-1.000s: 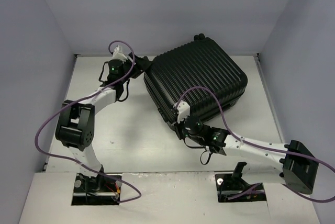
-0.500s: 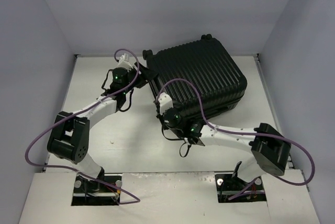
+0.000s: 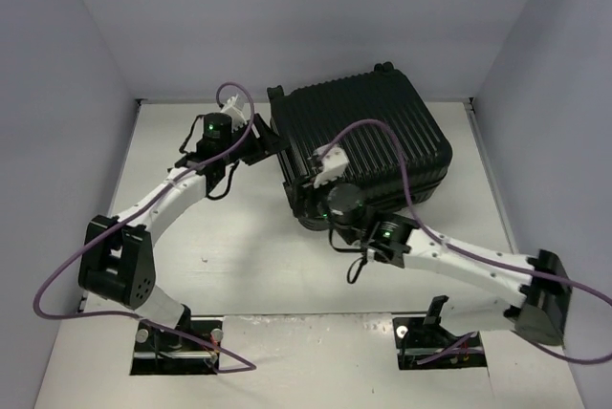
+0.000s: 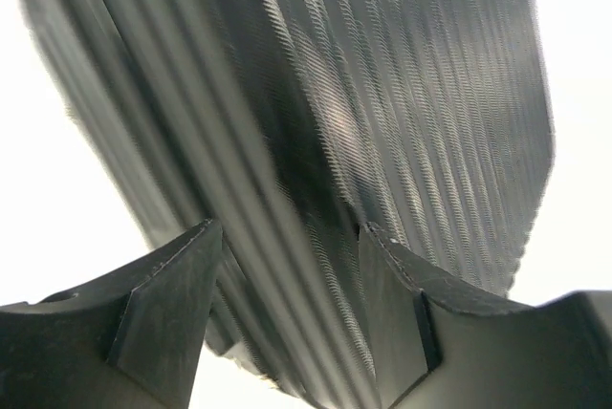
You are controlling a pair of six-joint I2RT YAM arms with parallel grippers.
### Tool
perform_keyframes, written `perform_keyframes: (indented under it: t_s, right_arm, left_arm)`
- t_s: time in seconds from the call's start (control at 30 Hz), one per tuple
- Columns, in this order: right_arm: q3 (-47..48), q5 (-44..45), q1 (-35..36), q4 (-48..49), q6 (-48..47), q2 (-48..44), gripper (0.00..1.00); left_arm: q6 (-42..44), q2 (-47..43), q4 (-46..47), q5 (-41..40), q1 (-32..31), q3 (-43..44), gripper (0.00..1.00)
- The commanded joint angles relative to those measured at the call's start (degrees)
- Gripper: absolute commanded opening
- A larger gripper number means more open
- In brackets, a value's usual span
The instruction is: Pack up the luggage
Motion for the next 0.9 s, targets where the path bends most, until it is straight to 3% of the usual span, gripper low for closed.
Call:
perform_keyframes:
  t_s: [0.0,0.1,0.27,0.3,0.5,0.87]
  right_arm:
    - [-0.72,9.30,-2.80,-5.41,5.48,-9.13,0.56]
    - [-3.44,11.23,-10.52,-12.17,12.94,-15.81,0.55]
    - [-4.86,12.13,-24.58,-18.69,16.59,-22.87,0.77]
    - [-4.42,10.64,-30.87,-18.70,16.06,-23.22,0.80]
    - [2.08,-17.47,-58.13,-18.96,16.40,-13.42,1.00]
    - [8.76,-34.98,-67.05,-15.62,16.76,6.11,1.00]
  left_arm:
    - [8.16,1.84,-12.09,-0.21,2.71,9.12,0.53]
    - [11.24,7.28,-16.22,1.82,4.82,15.99,0.54]
    - [15.81,14.33,-22.29,2.18,6.23,31.46,0.60]
    - [16.08,16.60,-22.90,2.17,6.41,33.48,0.60]
    - [16.52,25.66,-27.30,3.14,7.99,49.39,0.68]
    - [13.10,41.22,-27.66,10.60,8.61,67.07,0.76]
